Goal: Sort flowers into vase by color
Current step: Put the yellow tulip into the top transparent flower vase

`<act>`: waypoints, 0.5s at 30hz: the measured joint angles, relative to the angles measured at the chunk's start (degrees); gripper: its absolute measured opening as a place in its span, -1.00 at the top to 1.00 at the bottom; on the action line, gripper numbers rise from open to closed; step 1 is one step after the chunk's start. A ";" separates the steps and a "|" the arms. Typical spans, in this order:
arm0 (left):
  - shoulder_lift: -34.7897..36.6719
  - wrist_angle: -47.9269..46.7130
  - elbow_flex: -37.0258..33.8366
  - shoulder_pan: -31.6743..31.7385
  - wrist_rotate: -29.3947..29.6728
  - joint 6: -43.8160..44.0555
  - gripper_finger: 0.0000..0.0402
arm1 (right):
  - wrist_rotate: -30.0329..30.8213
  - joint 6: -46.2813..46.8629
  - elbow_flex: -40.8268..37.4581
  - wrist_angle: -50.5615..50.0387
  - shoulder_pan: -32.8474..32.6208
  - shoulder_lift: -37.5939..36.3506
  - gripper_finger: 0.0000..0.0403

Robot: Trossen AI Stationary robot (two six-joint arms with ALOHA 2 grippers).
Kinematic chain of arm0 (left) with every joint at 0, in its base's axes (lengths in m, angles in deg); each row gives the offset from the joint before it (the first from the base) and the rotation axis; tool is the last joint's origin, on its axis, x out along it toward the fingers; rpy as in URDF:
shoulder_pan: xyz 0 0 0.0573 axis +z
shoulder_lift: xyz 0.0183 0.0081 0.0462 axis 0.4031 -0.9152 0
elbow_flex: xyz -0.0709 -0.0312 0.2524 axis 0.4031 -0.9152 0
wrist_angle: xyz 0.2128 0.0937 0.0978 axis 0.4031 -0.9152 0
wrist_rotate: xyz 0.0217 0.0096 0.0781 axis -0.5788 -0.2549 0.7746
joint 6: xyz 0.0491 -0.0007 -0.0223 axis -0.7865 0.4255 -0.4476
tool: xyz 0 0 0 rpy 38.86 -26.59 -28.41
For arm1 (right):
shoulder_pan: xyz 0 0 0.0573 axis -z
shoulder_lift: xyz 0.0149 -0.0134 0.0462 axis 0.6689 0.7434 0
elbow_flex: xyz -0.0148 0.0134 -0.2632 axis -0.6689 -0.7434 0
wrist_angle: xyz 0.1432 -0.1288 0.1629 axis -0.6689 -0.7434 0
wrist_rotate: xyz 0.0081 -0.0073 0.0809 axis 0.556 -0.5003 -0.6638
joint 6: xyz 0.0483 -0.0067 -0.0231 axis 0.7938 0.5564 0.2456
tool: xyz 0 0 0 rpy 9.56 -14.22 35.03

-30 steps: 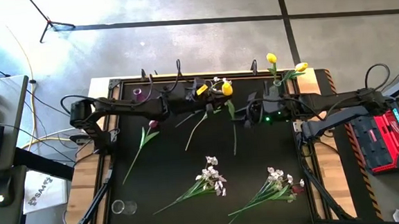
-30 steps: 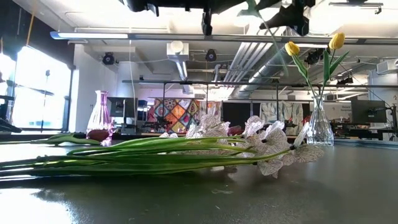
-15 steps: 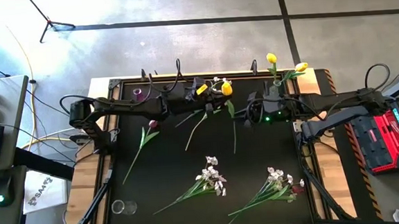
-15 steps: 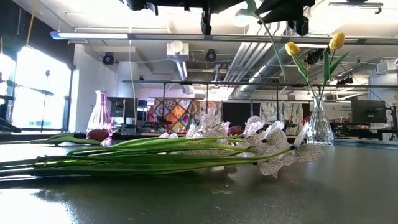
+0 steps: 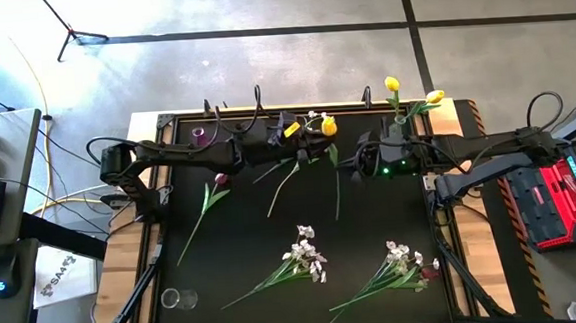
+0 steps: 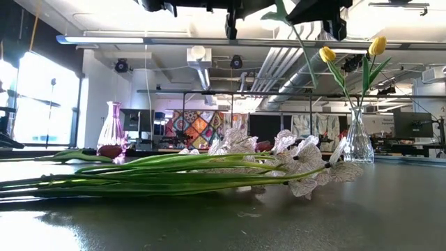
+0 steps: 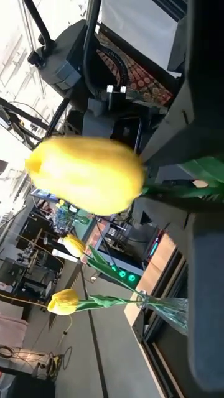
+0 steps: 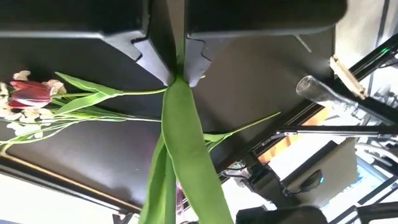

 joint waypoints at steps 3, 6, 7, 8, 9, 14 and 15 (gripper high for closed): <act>0.00 -0.66 0.00 0.43 0.02 0.31 0.42 | 1.92 1.20 0.00 -0.77 0.00 -0.64 0.99; 0.28 -1.44 -0.02 1.30 -0.38 1.60 0.30 | 4.95 2.46 0.00 -3.24 0.00 -2.61 0.99; 0.36 -1.47 -0.02 1.62 -1.11 1.85 0.27 | 5.98 2.94 0.00 -4.35 0.00 -3.62 0.99; 0.42 -1.44 -0.02 1.97 -2.08 1.88 0.26 | 7.03 3.67 0.00 -5.59 0.00 -4.80 0.99; 0.42 -1.45 -0.02 2.34 -3.18 1.93 0.25 | 8.28 4.04 0.00 -7.04 0.00 -6.22 1.00; 0.65 -2.76 -0.04 3.53 -6.11 2.21 0.27 | 16.20 5.96 0.00 -16.38 -0.04 -13.62 1.00; 0.70 -3.24 -0.04 3.58 -6.17 1.95 0.27 | 17.98 6.02 0.00 -18.23 -0.04 -14.92 1.00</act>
